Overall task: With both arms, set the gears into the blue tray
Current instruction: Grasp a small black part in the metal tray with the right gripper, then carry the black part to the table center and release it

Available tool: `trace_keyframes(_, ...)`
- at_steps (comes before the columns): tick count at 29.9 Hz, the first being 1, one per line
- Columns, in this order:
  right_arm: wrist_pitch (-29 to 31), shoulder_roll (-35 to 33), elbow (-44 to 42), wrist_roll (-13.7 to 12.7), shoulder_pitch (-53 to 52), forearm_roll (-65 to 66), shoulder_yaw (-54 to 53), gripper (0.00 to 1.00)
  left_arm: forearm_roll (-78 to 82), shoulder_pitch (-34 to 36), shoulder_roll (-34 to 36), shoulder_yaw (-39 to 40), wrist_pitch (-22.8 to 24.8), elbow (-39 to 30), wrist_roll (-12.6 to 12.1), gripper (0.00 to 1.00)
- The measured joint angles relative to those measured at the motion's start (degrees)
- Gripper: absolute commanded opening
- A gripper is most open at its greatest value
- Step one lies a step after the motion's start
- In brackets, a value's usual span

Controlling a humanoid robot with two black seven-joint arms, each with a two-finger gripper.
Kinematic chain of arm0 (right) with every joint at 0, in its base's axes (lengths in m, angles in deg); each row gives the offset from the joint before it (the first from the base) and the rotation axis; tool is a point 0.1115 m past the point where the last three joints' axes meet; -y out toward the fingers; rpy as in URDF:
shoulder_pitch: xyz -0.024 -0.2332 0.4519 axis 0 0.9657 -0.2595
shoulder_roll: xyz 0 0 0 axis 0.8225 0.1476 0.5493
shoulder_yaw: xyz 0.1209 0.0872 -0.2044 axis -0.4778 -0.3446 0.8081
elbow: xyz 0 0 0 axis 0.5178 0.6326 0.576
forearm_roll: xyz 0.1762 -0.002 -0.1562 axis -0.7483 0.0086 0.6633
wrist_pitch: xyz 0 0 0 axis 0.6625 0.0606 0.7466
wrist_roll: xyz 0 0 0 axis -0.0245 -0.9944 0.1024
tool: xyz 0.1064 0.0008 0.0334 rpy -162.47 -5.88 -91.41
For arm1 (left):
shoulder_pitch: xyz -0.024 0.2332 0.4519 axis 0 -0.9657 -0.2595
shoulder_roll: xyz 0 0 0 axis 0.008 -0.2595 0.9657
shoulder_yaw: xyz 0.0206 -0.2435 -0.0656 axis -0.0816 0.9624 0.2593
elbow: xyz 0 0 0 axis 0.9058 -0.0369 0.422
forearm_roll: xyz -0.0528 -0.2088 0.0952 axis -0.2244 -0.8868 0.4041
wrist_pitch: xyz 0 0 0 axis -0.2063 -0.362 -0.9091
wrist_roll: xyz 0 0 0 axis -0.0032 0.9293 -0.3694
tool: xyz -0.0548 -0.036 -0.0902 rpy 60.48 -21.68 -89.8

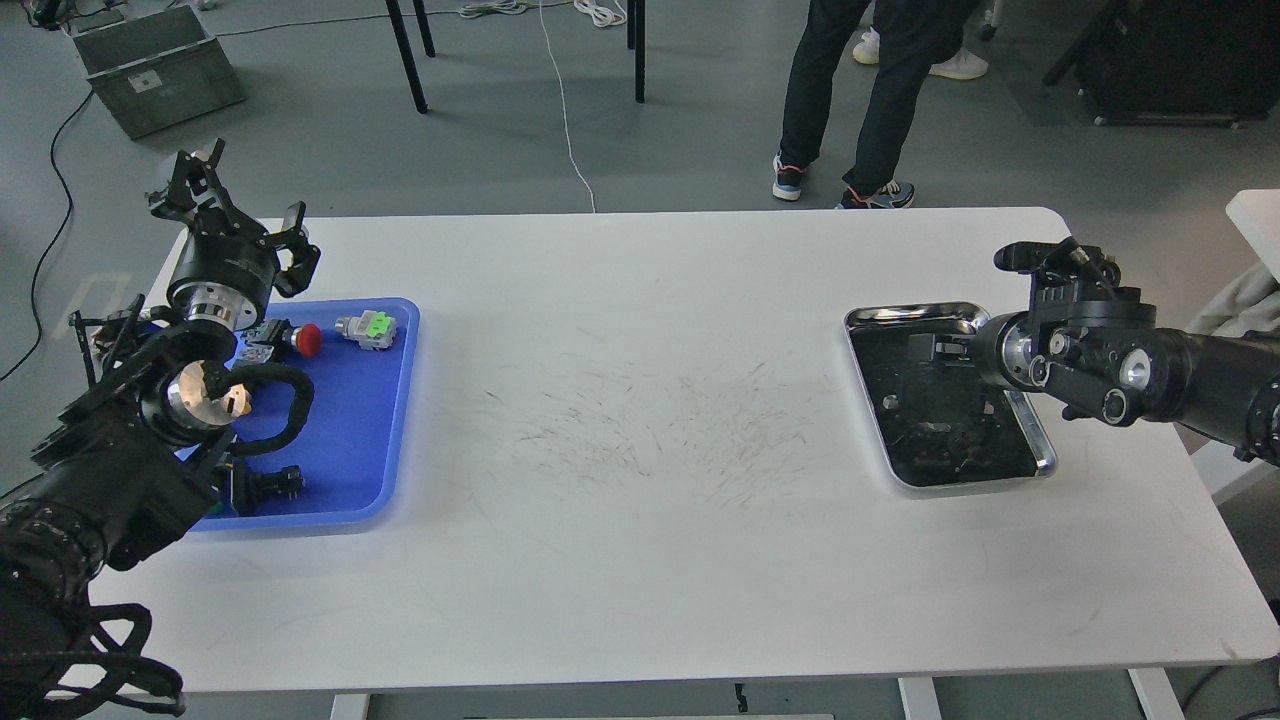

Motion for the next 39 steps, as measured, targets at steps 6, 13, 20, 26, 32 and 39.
trace_keyframes(6,-0.2,2.1,-2.4,0.0,0.9,0.0,0.1,0.92,0.0,0.0,0.1,0.0,0.0,0.0,0.1,0.98)
trace_keyframes(13,-0.2,2.7,-2.9,-0.3,1.4,0.0,0.2,0.68,0.0,-0.1,0.4,0.0,0.0,-0.1,0.1,0.98)
trace_keyframes(20,-0.1,2.7,-2.6,-2.6,1.6,0.0,0.2,0.41,0.0,-0.1,0.5,0.0,0.0,-0.1,0.1,0.98)
trace_keyframes(26,0.4,2.9,-2.5,-3.6,1.3,0.1,0.3,0.09,0.0,-0.1,0.5,0.0,0.0,-0.1,0.0,0.98)
trace_keyframes(32,0.9,2.9,-2.3,-3.9,0.7,1.2,0.4,0.02,0.0,-0.1,0.4,-0.1,0.0,-0.1,0.0,0.98)
trace_keyframes(39,0.8,2.9,0.8,-3.9,-4.7,1.7,-0.1,0.02,0.0,-0.1,0.6,-0.1,0.0,0.0,0.0,0.98)
